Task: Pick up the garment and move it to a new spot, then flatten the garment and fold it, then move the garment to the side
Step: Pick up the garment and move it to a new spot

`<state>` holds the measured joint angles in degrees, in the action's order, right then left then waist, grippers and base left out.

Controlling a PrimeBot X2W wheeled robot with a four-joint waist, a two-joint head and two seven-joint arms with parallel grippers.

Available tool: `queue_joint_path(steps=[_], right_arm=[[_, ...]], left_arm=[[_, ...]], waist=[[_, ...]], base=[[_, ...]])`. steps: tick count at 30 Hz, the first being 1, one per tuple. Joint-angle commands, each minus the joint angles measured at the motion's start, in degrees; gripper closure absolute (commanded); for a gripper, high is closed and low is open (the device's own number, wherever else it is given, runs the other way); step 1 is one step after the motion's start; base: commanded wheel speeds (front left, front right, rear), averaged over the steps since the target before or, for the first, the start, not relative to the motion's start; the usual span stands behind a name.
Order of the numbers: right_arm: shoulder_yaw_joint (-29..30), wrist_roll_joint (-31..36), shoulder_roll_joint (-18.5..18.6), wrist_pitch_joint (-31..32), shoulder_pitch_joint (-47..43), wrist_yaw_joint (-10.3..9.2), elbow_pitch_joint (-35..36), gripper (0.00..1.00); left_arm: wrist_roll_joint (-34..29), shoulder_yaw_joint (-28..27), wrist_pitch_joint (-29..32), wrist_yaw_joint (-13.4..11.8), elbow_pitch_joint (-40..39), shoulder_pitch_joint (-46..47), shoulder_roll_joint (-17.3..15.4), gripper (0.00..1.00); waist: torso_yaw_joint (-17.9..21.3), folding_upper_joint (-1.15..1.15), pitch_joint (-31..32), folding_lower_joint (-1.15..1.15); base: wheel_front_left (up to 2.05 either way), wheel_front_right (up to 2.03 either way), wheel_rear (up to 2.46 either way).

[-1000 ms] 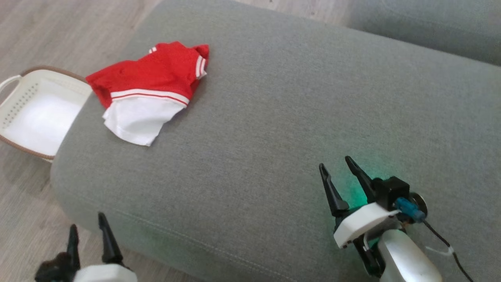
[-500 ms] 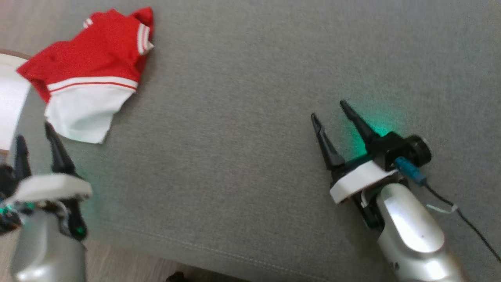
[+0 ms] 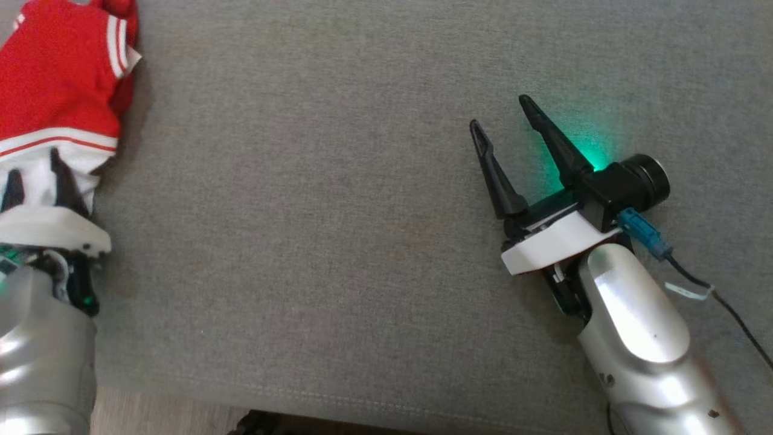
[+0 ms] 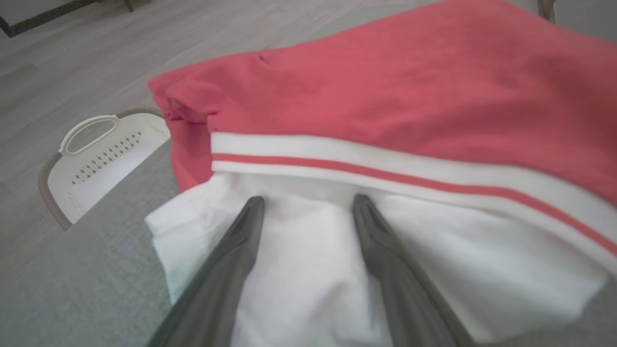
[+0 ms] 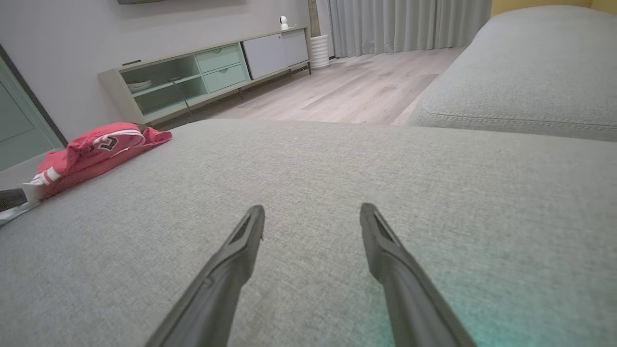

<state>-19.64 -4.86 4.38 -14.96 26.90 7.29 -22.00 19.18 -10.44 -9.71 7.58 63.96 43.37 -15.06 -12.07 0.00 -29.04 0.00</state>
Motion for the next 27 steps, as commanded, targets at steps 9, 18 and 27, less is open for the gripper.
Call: queue_joint_path(steps=[9,18,27], right_arm=[[1.51,-1.13,-0.78,-0.04,-1.79,0.20,-1.58,0.00],[1.77,-3.54,-1.43,-0.04,-3.14,0.20,-1.91,0.00],[1.03,-8.56,-1.49,-0.04,-4.85,0.20,-0.82,0.00]], left_arm=[[-1.61,1.99,-5.07,-0.10,-2.28,2.82,-4.25,1.00],[-2.04,8.57,-5.27,-0.10,-17.49,4.30,-4.08,1.00],[1.44,18.80,-5.28,-0.09,-28.69,3.83,1.92,1.00]], waist=[[1.03,0.00,4.21,0.00],[4.79,0.00,10.07,0.00],[14.51,0.00,13.45,0.00]], base=[[0.00,0.00,0.00],[0.00,0.00,0.00],[0.00,0.00,0.00]])
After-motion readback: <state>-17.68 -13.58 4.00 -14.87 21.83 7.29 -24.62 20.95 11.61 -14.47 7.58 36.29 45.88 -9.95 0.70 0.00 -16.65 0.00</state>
